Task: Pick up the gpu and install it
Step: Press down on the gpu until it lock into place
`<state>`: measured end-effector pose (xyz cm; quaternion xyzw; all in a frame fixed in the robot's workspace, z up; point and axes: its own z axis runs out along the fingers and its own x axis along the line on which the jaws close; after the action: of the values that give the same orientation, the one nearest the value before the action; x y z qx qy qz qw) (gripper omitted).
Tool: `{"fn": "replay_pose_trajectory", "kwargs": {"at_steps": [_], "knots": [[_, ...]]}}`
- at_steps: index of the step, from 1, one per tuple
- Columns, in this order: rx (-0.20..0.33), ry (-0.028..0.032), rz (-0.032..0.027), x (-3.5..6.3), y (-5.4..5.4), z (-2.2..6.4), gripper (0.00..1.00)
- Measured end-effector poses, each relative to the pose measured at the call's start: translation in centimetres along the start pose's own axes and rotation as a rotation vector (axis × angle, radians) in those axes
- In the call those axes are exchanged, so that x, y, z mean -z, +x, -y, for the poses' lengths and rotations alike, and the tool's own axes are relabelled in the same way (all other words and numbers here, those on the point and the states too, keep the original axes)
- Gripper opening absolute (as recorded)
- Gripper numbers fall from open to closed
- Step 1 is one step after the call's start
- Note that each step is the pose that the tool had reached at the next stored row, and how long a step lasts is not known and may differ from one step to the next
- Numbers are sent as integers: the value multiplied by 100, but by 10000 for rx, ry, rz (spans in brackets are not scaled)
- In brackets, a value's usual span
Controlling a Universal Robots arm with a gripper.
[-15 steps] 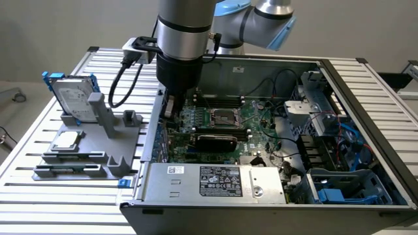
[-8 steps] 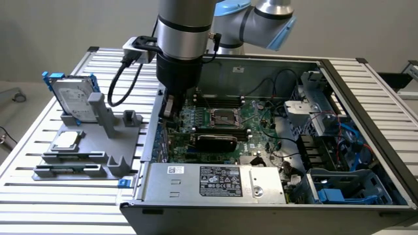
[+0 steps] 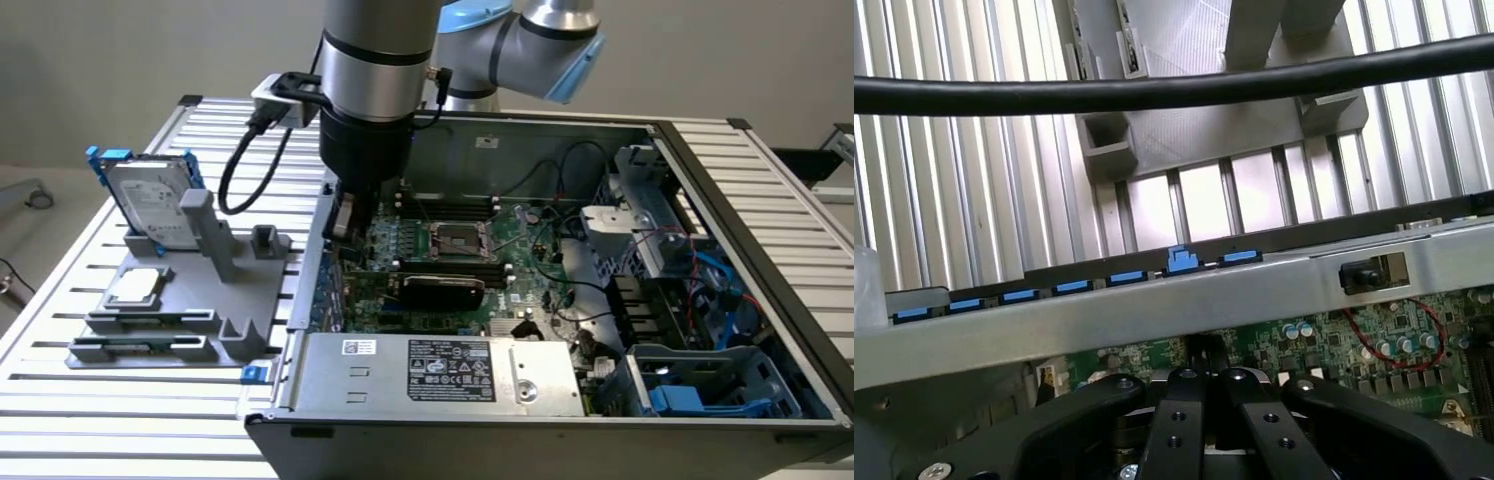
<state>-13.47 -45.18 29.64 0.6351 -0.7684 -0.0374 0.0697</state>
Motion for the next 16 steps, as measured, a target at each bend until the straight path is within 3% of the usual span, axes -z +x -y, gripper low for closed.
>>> {"fn": "replay_pose_trajectory", "kwargs": {"at_steps": [8, 16], "knots": [[-244, -55, -56, 1, -7, -2, 11], [-452, -66, -99, 3, -20, -5, 11]]}}
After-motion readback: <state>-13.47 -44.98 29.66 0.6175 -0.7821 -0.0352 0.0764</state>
